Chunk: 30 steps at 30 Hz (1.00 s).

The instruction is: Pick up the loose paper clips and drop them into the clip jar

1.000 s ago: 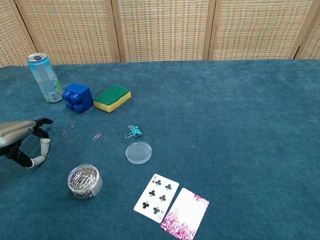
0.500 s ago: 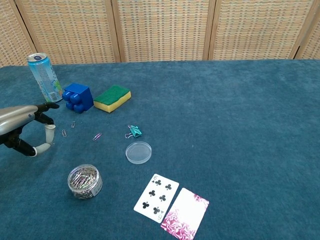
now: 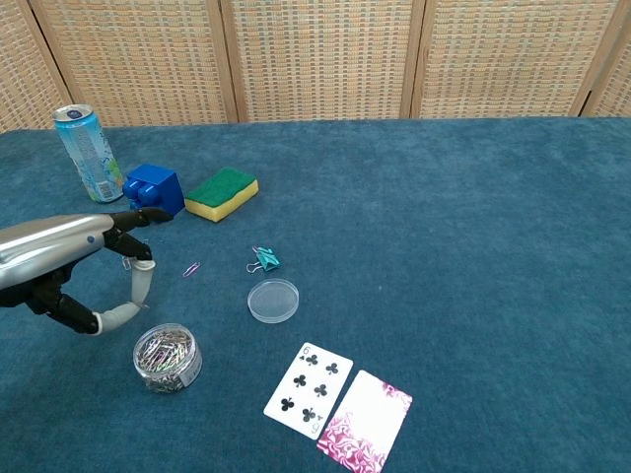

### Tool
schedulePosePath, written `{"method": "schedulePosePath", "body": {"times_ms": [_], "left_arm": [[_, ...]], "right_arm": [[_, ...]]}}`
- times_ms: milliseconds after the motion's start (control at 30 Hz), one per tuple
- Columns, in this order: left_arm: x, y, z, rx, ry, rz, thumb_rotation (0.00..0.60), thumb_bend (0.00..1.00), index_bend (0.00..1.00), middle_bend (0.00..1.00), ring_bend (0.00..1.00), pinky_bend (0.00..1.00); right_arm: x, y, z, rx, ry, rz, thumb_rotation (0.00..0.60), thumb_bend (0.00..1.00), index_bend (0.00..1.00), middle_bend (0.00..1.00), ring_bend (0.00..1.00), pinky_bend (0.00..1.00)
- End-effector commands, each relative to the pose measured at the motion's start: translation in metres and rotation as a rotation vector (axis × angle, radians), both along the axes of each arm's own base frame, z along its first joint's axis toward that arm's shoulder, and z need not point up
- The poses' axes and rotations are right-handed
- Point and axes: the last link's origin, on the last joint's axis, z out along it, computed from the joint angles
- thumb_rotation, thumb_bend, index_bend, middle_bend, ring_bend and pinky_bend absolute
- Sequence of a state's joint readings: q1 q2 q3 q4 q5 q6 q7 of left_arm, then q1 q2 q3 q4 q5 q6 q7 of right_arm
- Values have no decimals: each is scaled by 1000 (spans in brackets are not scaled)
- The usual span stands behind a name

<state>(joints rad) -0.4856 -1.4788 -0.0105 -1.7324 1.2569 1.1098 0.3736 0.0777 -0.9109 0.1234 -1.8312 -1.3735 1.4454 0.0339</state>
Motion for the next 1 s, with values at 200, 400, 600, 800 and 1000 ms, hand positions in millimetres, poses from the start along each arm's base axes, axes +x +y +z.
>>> {"method": "schedulePosePath", "body": {"times_ms": [200,400,600,800,1000], "left_arm": [[0,-8,-12,-41,15,-23,600,441,657,0,0,0],[-2,-11,-13,-37,27,-20,600,441,651,0,0,0],[-4,-12,-17,-61,17,-4,600,440,352,0,0,0],[-5,-10,-15,-68,-20,9,600,390,82,0,0,0],[-6,-7,-5,-43,-46,16,600,385,121,0,0,0]], "right_arm": [[0,0,2,-4,-5,1,600,0,0,0,0,0],[0,1,2,-7,-4,3,600,0,0,0,0,0],[0,1,2,-9,-4,5,600,0,0,0,0,0],[1,1,2,-9,0,6,600,0,0,0,0,0],[1,2,2,-9,0,8,600,0,0,0,0,0]]}}
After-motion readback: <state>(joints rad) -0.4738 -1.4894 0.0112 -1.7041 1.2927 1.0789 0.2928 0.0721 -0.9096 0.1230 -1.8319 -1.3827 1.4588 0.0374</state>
